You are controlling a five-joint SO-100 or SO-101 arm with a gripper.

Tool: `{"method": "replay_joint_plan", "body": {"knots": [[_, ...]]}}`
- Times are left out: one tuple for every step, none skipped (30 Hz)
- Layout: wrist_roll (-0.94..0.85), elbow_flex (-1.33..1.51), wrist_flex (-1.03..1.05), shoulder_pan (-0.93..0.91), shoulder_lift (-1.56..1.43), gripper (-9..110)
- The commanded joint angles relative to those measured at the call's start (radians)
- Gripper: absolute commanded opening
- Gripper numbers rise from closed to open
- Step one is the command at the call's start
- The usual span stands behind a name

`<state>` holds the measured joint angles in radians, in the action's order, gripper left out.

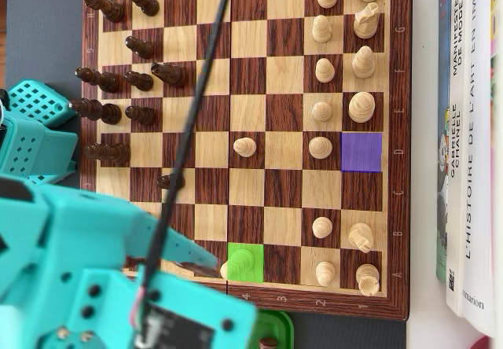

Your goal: Play chess

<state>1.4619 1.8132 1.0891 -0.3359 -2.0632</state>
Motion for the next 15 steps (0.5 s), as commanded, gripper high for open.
{"method": "replay_joint_plan", "body": {"knots": [[0.008, 0.132, -0.086, 0.038, -0.147, 19], [0.008, 0.172, -0.11, 0.054, -0.189, 19], [0.008, 0.209, -0.137, 0.072, -0.23, 19], [0.008, 0.244, -0.166, 0.092, -0.267, 19], [0.008, 0.281, -0.196, 0.114, -0.305, 19], [0.008, 0.316, -0.232, 0.133, -0.341, 19], [0.008, 0.356, -0.268, 0.155, -0.374, 19], [0.008, 0.394, -0.307, 0.176, -0.407, 19], [0.008, 0.434, -0.35, 0.198, -0.439, 19], [0.008, 0.472, -0.396, 0.215, -0.471, 19], [0.008, 0.511, -0.442, 0.23, -0.5, 19], [0.008, 0.548, -0.489, 0.242, -0.528, 19], [0.008, 0.583, -0.54, 0.252, -0.554, 19], [0.008, 0.615, -0.588, 0.259, -0.58, 19], [0.008, 0.643, -0.635, 0.267, -0.601, 19]]}}
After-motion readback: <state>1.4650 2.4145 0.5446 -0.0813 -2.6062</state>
